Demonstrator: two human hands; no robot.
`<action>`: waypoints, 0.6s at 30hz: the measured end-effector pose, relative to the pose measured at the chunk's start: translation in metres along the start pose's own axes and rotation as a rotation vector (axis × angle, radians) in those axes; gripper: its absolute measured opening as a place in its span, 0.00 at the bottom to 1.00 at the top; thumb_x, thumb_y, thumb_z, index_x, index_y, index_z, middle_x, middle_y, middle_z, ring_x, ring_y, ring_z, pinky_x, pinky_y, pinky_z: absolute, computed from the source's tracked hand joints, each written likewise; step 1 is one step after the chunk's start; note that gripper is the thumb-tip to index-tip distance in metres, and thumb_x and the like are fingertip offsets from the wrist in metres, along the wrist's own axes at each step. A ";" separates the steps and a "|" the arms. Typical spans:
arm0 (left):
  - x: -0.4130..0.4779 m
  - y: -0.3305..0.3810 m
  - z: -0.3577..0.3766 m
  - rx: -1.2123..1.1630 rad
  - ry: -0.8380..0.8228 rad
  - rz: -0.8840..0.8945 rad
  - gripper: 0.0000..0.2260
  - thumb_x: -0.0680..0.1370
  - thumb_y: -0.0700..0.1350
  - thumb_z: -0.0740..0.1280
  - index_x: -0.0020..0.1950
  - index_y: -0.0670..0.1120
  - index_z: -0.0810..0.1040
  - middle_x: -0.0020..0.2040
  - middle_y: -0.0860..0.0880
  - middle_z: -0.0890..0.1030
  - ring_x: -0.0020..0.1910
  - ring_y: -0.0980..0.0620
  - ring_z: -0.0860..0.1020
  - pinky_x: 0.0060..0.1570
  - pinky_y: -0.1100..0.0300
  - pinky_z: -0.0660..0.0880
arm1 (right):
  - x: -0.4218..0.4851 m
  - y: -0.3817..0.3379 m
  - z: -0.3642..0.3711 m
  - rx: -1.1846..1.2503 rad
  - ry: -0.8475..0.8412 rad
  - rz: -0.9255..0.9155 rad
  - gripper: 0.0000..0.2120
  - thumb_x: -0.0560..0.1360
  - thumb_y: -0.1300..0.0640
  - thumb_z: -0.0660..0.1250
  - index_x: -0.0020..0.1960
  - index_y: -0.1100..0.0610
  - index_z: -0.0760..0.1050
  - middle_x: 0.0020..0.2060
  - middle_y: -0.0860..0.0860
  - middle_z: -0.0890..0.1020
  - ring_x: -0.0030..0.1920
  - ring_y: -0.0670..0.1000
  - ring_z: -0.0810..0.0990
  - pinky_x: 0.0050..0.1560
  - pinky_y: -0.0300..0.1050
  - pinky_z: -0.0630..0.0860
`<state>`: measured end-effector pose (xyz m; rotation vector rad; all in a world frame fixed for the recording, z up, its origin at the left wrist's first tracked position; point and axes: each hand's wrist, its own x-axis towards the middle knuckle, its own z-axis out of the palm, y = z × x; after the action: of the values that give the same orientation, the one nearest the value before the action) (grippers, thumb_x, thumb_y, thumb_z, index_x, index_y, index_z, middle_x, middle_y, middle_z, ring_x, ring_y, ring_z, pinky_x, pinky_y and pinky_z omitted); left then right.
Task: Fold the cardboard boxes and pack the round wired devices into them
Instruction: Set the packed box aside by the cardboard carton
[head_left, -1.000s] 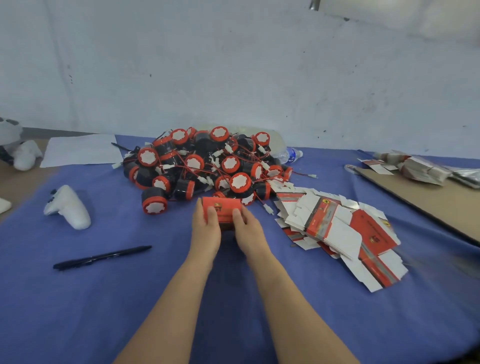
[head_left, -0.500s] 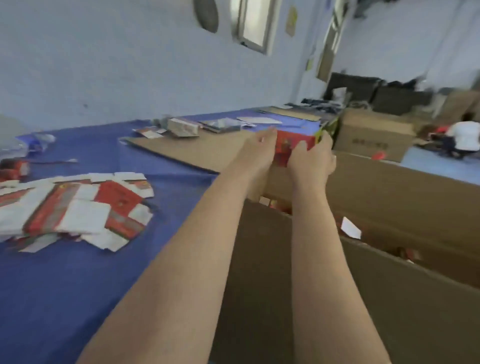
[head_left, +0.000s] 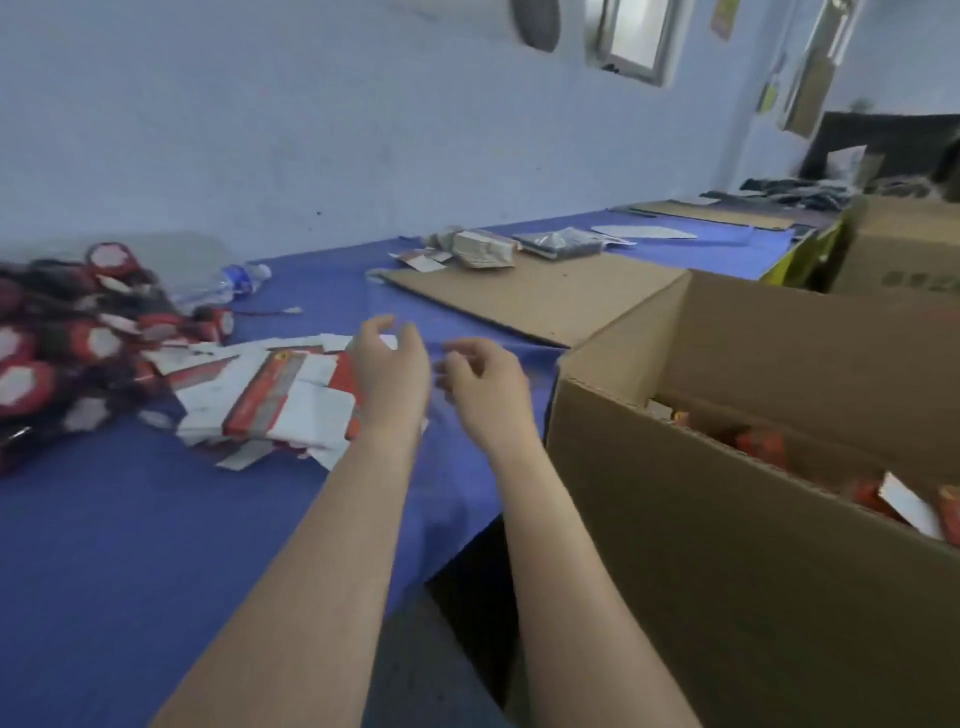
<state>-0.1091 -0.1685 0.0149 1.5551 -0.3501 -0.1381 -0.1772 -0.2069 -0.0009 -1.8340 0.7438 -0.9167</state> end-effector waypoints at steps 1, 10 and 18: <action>0.016 -0.019 -0.023 0.096 0.088 -0.018 0.16 0.79 0.44 0.59 0.66 0.44 0.73 0.69 0.44 0.70 0.63 0.46 0.71 0.64 0.53 0.68 | 0.002 0.008 0.019 -0.072 -0.055 0.026 0.12 0.78 0.61 0.59 0.58 0.60 0.77 0.51 0.56 0.83 0.53 0.57 0.80 0.55 0.49 0.75; 0.059 -0.087 -0.107 0.780 0.127 -0.160 0.25 0.79 0.50 0.61 0.74 0.46 0.62 0.78 0.44 0.51 0.77 0.42 0.47 0.74 0.42 0.45 | 0.021 0.025 0.132 -0.479 -0.197 0.119 0.17 0.77 0.51 0.62 0.61 0.60 0.70 0.59 0.57 0.76 0.58 0.60 0.75 0.53 0.49 0.73; 0.064 -0.096 -0.110 0.879 0.001 -0.193 0.25 0.80 0.51 0.56 0.77 0.51 0.57 0.79 0.46 0.49 0.78 0.42 0.44 0.72 0.38 0.41 | 0.033 0.029 0.147 -0.170 -0.144 0.217 0.14 0.74 0.57 0.68 0.57 0.61 0.72 0.53 0.55 0.78 0.54 0.55 0.76 0.49 0.45 0.72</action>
<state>-0.0026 -0.0857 -0.0695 2.4605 -0.2677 -0.1411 -0.0398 -0.1769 -0.0617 -1.8995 0.9315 -0.5898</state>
